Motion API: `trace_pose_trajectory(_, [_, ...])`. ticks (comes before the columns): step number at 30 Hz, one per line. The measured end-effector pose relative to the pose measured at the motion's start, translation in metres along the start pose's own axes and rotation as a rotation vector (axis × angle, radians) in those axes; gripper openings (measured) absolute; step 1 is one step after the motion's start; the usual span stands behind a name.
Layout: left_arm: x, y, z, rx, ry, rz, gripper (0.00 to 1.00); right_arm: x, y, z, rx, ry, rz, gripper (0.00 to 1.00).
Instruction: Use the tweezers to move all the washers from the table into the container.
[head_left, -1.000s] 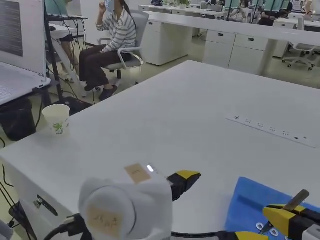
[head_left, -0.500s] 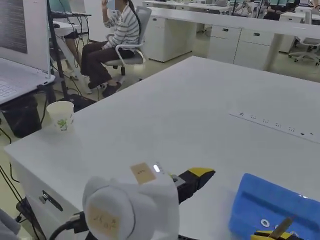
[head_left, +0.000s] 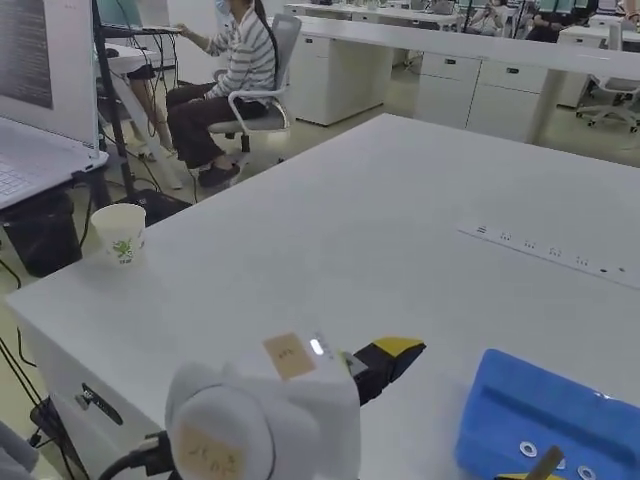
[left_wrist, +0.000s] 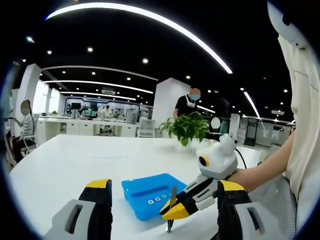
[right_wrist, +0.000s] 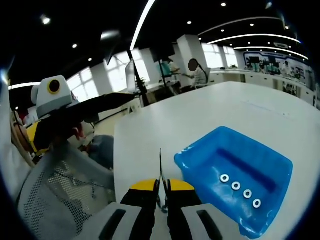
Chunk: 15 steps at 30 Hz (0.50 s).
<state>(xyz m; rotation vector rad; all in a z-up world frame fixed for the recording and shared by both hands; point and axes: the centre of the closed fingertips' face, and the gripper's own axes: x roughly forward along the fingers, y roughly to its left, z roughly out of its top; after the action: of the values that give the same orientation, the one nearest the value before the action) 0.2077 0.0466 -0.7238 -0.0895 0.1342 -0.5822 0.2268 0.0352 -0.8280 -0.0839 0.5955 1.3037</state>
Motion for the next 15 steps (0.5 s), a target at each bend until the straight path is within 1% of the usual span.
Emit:
trace_pose_trajectory(2, [0.000,-0.001,-0.001,0.010,0.007,-0.002,0.88,0.001,0.003,-0.001,-0.021,-0.003,0.008,0.04])
trace_pose_trajectory(3, [0.000,-0.001,-0.001,0.013,0.008,-0.003,0.88,0.001,0.007,-0.001,-0.055,0.001,0.026,0.04])
trace_pose_trajectory(4, [0.001,-0.001,-0.002,0.014,0.011,-0.003,0.88,0.002,0.010,-0.002,-0.071,0.006,0.033,0.05])
trace_pose_trajectory(7, [0.001,-0.001,-0.003,0.017,0.019,-0.003,0.88,0.002,0.018,-0.006,-0.170,0.029,0.054,0.05])
trace_pose_trajectory(8, [0.001,-0.001,-0.004,0.019,0.023,-0.002,0.88,0.003,0.020,-0.007,-0.185,0.031,0.048,0.05])
trace_pose_trajectory(9, [0.000,-0.001,-0.005,0.024,0.026,0.000,0.88,0.003,0.019,-0.007,-0.222,0.038,0.038,0.04])
trace_pose_trajectory(10, [0.000,-0.001,-0.005,0.028,0.027,0.001,0.87,0.003,0.019,-0.008,-0.244,0.038,0.034,0.04])
trace_pose_trajectory(11, [0.000,-0.002,-0.004,0.032,0.026,0.000,0.87,0.003,0.020,-0.008,-0.272,0.039,0.042,0.04])
trace_pose_trajectory(13, [0.000,-0.003,-0.004,0.036,0.024,-0.004,0.88,0.003,0.022,-0.009,-0.300,0.040,0.048,0.03])
trace_pose_trajectory(14, [0.000,-0.004,-0.002,0.041,0.016,-0.007,0.88,0.003,0.022,-0.009,-0.296,0.038,0.047,0.02])
trace_pose_trajectory(15, [0.000,-0.004,-0.002,0.043,0.019,-0.006,0.88,0.003,0.022,-0.008,-0.297,0.038,0.045,0.02])
